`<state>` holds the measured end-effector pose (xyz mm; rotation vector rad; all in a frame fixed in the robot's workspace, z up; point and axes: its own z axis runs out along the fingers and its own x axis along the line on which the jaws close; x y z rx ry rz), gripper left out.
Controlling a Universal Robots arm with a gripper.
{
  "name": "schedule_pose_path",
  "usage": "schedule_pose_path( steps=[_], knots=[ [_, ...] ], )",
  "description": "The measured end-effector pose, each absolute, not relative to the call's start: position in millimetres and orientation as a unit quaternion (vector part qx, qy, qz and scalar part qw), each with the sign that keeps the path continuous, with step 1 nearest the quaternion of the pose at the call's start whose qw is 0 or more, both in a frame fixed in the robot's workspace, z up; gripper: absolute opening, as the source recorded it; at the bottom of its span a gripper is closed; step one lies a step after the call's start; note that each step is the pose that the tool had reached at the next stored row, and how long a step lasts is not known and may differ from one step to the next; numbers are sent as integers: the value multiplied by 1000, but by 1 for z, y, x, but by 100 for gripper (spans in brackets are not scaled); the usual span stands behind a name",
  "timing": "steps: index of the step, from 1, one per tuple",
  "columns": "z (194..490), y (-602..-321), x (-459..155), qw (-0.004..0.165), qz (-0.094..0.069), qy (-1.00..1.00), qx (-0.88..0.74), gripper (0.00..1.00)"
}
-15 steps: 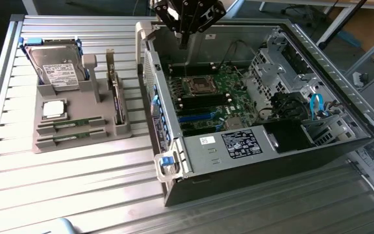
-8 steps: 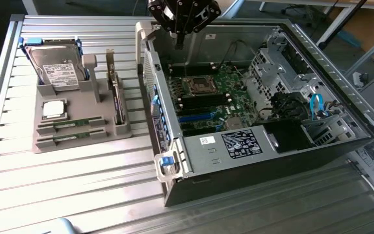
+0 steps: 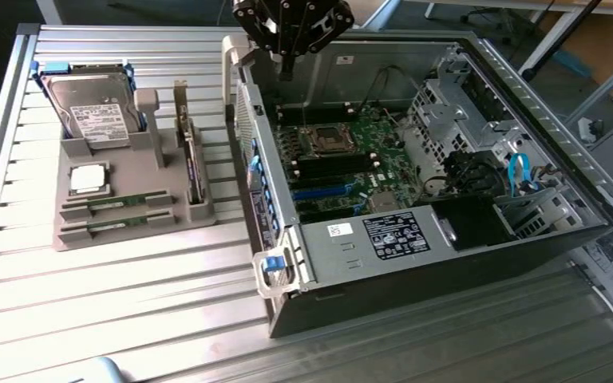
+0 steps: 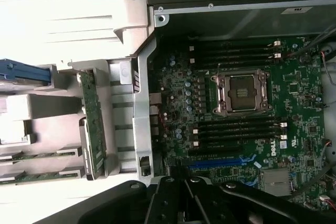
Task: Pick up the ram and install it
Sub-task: 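Reach for the ram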
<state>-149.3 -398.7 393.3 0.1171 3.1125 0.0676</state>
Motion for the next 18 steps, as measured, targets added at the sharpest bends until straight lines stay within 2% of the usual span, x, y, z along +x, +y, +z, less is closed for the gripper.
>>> schedule_pose_path(
  steps=[18],
  knots=[
    [393,-399,-161,13,22,999,38,11]
  ],
)
